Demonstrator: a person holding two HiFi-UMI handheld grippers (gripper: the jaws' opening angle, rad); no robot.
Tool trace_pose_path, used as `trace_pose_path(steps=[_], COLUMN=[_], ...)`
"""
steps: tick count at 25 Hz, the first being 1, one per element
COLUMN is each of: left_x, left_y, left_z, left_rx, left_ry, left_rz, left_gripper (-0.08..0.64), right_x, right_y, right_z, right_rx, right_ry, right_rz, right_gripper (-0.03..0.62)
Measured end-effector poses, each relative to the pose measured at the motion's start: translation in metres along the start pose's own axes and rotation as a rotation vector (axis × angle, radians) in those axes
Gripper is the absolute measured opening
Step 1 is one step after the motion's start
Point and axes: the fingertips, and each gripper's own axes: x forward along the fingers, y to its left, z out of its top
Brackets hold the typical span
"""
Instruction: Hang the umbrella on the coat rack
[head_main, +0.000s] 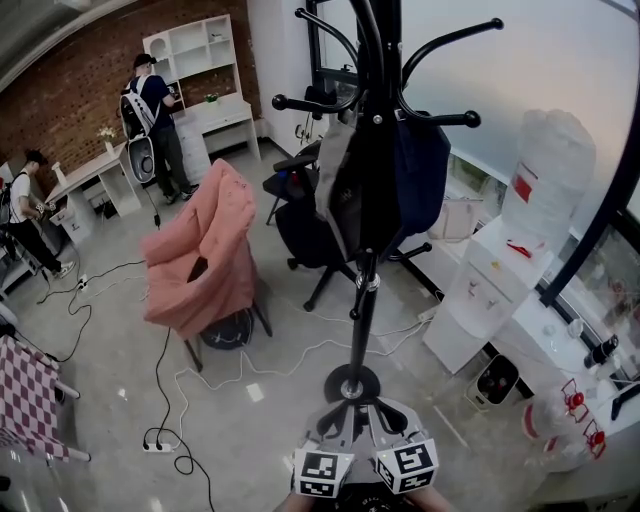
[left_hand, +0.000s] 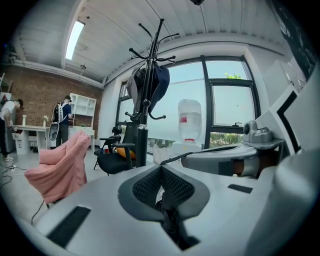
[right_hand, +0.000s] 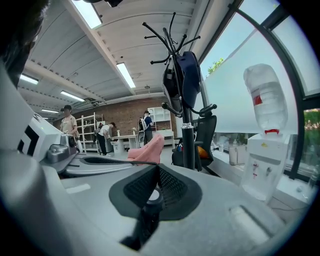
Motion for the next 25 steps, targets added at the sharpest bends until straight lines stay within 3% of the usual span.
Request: trace_pose_path(steps=[9,19,25], left_x=[0.019,0.032,0.044], left_y=[0.023,0.04,0.045], left_z=[0.042,0.092,0.111], left_rx=[-0.032,-0.048,-0.02], left_ry=[-0.044,-0.084,-0.093], left_rz=[-0.023,-0.078,-0.126], left_gripper=[0.011,0.011,0.012], right_x=[0.024,0.045,0.052], right_y=[-0.007,-0.018,-0.028], right_z=[0.04,0.089,0.112], right_rx=[-0.04,-0.001,0.012], right_ry=[-0.06,-0.143,-0.174], right_rz=[-0.032,-0.086,-0.128], right_gripper=[0.011,0.011,0.011])
